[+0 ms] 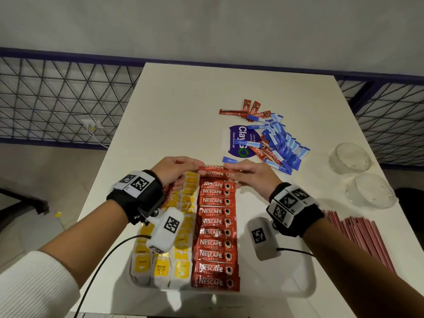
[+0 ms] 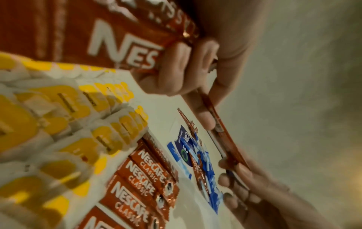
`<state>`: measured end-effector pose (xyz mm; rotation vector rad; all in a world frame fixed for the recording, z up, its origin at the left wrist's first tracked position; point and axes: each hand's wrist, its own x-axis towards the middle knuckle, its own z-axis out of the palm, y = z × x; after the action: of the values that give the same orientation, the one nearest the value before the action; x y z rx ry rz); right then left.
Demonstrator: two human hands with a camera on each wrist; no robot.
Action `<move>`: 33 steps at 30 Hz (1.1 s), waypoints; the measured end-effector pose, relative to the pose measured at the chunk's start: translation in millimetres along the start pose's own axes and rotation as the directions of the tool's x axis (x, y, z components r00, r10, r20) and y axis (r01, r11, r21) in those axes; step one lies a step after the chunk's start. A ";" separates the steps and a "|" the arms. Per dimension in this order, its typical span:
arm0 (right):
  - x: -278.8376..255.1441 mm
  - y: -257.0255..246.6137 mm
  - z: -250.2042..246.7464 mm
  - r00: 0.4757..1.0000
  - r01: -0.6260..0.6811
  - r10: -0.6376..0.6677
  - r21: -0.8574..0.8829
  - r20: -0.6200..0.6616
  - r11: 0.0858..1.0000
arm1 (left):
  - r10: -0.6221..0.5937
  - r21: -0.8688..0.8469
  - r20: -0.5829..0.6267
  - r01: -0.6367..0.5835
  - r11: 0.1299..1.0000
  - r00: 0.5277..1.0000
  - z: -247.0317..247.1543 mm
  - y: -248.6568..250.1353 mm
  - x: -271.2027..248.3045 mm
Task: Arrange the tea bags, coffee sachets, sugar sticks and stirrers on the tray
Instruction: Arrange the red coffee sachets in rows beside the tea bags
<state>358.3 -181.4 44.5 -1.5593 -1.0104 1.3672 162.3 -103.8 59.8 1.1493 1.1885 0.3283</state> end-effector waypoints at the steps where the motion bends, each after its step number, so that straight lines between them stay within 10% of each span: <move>1: 0.3 0.6 0.7 1.000 -0.012 0.012 -0.002 -0.001 1.000 | 0.002 0.038 -0.011 -0.002 0.999 1.000 0.2 -1.9 -0.2; 15: 4.1 12.1 -5.2 0.979 -0.200 0.197 -0.066 -0.048 0.978 | -0.022 0.262 -0.001 0.022 0.965 1.000 1.5 -15.1 14.4; 21: 2.9 24.6 -3.3 0.944 -0.329 0.330 -0.102 -0.010 0.939 | 0.057 0.654 -0.004 -0.041 0.755 0.998 3.2 -16.3 18.2; 33: 15.7 40.1 7.8 0.913 -0.408 0.396 -0.239 -0.101 0.881 | 0.003 0.873 0.087 -0.078 0.482 0.996 17.2 -15.4 28.4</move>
<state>354.3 -180.3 0.9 -2.0776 -0.8888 1.5077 183.0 -98.9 30.1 2.0769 1.2821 -0.3808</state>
